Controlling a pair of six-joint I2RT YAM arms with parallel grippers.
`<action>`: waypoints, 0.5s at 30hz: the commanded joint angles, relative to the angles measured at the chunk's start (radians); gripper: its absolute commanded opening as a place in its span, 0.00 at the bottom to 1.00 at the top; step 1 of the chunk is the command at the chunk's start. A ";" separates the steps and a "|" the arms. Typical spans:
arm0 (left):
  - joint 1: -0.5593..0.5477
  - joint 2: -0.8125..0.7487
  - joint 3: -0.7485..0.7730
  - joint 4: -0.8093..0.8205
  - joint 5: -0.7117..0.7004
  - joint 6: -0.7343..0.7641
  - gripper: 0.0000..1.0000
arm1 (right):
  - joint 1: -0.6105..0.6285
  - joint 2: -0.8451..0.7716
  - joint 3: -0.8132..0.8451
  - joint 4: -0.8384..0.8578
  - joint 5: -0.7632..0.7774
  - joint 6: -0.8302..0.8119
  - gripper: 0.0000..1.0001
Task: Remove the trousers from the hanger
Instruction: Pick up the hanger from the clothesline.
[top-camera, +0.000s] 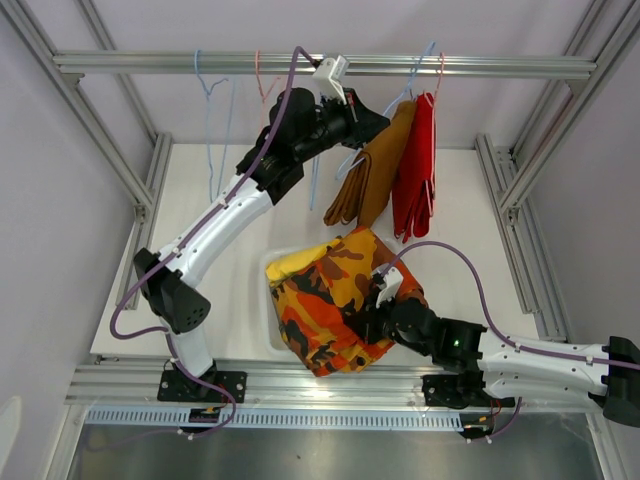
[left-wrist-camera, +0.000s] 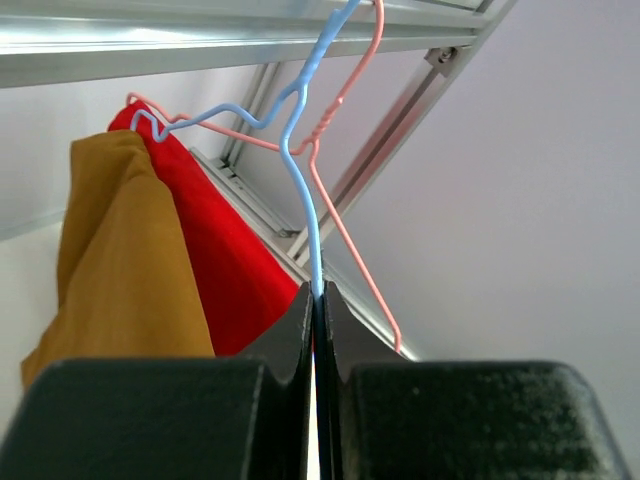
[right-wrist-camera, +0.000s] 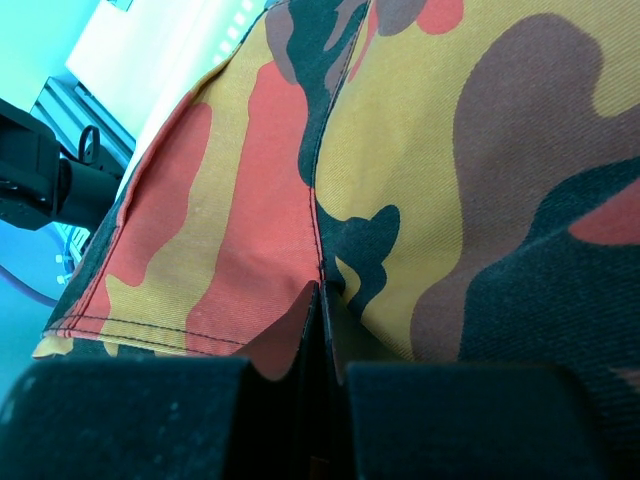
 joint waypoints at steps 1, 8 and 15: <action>-0.001 -0.100 0.087 0.138 0.011 0.056 0.00 | 0.000 0.009 -0.022 -0.170 -0.017 0.015 0.05; 0.008 -0.149 0.066 0.105 -0.021 0.056 0.01 | 0.000 0.020 -0.027 -0.165 -0.011 0.023 0.04; 0.036 -0.212 0.007 0.161 -0.009 -0.028 0.00 | 0.001 0.022 -0.034 -0.159 -0.009 0.037 0.02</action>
